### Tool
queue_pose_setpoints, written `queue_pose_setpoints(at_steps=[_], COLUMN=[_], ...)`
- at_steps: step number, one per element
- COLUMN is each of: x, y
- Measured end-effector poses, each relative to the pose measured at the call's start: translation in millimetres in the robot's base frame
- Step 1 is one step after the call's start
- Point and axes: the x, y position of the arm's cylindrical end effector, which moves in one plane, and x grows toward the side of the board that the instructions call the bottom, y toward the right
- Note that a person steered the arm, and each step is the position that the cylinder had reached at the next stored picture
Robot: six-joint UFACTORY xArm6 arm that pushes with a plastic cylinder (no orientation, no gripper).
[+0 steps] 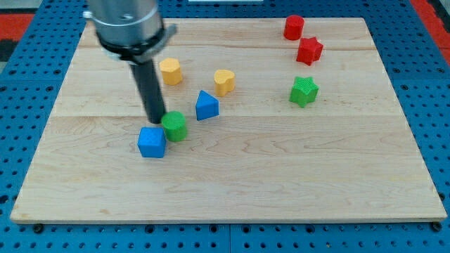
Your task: Place the green circle below the green star
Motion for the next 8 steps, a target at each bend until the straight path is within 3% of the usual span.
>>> queue_pose_setpoints(at_steps=[5, 7, 8], x=[52, 67, 95], y=[71, 73, 74])
